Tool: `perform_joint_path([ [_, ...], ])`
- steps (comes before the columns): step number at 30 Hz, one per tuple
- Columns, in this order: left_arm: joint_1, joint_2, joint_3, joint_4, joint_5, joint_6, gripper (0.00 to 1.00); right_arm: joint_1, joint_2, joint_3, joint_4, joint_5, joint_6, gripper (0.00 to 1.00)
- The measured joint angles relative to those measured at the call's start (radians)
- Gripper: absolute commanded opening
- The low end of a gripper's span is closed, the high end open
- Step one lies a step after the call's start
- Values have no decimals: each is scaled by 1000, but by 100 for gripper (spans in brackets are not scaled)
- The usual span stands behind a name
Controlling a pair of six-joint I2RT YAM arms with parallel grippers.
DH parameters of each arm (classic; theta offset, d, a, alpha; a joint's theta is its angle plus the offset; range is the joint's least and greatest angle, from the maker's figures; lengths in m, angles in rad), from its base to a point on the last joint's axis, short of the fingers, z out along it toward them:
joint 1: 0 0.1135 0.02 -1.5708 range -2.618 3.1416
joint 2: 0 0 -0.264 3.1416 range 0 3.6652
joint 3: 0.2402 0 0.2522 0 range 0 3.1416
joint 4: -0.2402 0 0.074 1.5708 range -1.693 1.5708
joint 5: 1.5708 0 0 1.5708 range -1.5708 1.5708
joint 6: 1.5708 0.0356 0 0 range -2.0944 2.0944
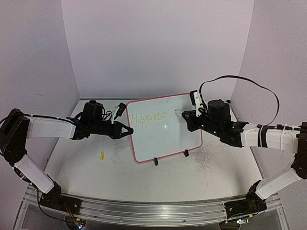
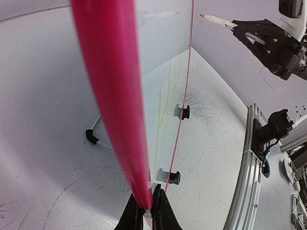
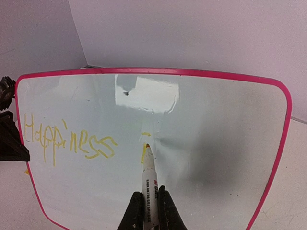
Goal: Write a sentence on the whiteboard
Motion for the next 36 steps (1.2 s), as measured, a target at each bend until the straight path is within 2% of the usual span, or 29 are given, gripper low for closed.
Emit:
perform_joint_path([
  [36, -4, -1, 0, 0, -8, 0, 0, 0, 52, 18, 10, 35, -4, 0],
])
